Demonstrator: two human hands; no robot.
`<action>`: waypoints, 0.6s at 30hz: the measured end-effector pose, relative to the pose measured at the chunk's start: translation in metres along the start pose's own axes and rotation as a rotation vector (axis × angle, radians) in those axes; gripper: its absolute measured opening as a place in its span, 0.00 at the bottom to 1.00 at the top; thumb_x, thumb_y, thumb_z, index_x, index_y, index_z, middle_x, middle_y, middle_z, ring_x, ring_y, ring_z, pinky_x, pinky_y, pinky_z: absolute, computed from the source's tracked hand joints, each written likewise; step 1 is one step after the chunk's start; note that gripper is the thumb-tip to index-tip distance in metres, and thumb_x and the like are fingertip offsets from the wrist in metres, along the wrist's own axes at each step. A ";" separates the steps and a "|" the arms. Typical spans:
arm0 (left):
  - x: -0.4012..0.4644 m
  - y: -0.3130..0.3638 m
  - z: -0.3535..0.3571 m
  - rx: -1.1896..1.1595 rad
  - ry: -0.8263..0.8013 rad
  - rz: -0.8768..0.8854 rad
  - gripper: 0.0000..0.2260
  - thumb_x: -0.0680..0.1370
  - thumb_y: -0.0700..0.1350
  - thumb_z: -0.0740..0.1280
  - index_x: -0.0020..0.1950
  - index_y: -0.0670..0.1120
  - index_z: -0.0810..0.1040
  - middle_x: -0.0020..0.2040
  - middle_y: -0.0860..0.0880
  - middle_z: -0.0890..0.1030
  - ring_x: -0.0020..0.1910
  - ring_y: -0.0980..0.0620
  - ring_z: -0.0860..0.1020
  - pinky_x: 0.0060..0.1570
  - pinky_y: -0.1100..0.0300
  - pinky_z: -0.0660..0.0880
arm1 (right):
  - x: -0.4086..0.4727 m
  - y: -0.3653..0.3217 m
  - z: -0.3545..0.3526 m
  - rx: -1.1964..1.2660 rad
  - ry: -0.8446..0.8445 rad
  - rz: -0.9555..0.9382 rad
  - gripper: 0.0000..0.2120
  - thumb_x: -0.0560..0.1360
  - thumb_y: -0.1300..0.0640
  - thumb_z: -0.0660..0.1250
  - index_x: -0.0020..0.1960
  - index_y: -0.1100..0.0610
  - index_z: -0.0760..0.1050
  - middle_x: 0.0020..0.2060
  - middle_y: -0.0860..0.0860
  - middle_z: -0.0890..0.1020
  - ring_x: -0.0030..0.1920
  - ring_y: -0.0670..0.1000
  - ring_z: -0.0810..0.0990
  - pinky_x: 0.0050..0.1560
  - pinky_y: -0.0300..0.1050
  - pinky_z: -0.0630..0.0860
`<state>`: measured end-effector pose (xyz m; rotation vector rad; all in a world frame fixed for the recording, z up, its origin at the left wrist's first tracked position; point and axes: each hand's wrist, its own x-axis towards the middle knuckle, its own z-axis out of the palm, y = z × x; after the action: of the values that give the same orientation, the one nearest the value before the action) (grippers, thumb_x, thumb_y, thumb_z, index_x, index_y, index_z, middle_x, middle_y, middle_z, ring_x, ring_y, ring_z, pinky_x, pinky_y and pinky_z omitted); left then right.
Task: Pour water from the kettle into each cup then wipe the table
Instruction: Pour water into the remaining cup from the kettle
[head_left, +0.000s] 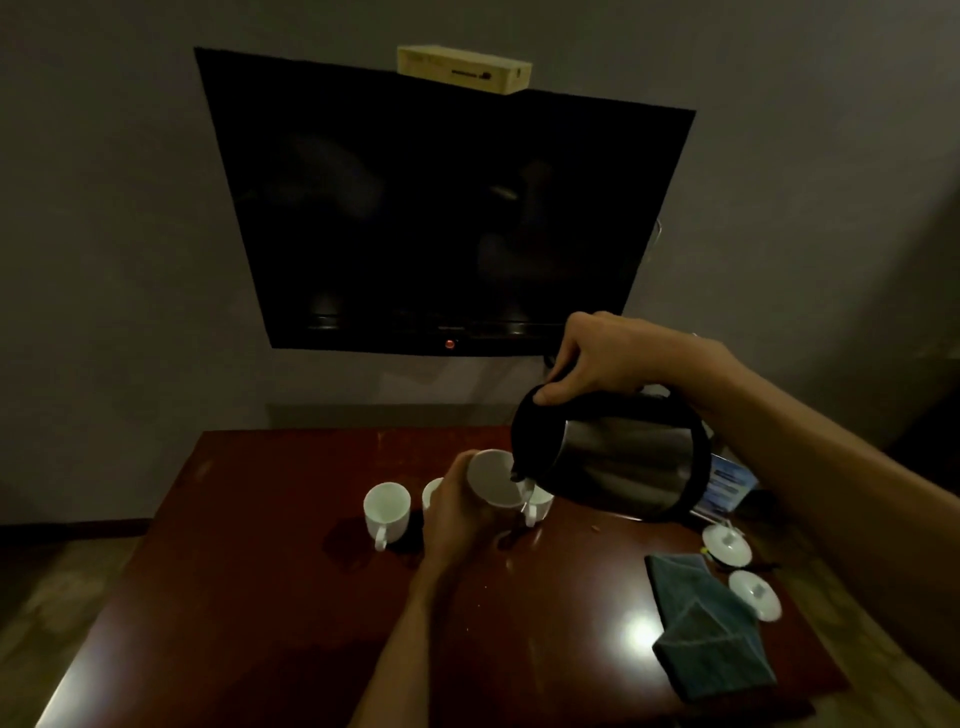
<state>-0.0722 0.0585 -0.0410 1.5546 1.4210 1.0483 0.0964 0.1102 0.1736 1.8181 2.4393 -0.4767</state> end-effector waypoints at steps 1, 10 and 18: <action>0.000 0.000 0.000 0.000 0.007 0.003 0.29 0.64 0.49 0.81 0.60 0.58 0.70 0.47 0.64 0.75 0.48 0.67 0.75 0.46 0.61 0.78 | -0.001 -0.001 0.000 -0.001 0.005 0.002 0.20 0.68 0.36 0.75 0.46 0.53 0.87 0.41 0.51 0.87 0.44 0.51 0.84 0.50 0.55 0.82; -0.005 -0.007 0.001 -0.059 -0.005 -0.012 0.27 0.66 0.45 0.81 0.58 0.56 0.71 0.49 0.61 0.76 0.47 0.62 0.78 0.39 0.61 0.80 | -0.003 -0.002 0.002 0.010 0.015 -0.001 0.17 0.69 0.38 0.75 0.45 0.52 0.87 0.38 0.49 0.86 0.41 0.48 0.83 0.49 0.52 0.82; -0.011 -0.013 0.002 -0.106 -0.028 0.007 0.28 0.64 0.38 0.81 0.55 0.58 0.70 0.49 0.61 0.75 0.48 0.62 0.78 0.35 0.70 0.75 | -0.009 0.002 0.002 0.009 0.013 -0.011 0.17 0.69 0.38 0.75 0.45 0.52 0.87 0.38 0.49 0.86 0.40 0.48 0.83 0.48 0.51 0.82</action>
<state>-0.0753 0.0483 -0.0546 1.4937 1.3202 1.0841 0.1006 0.1016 0.1729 1.8174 2.4612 -0.4795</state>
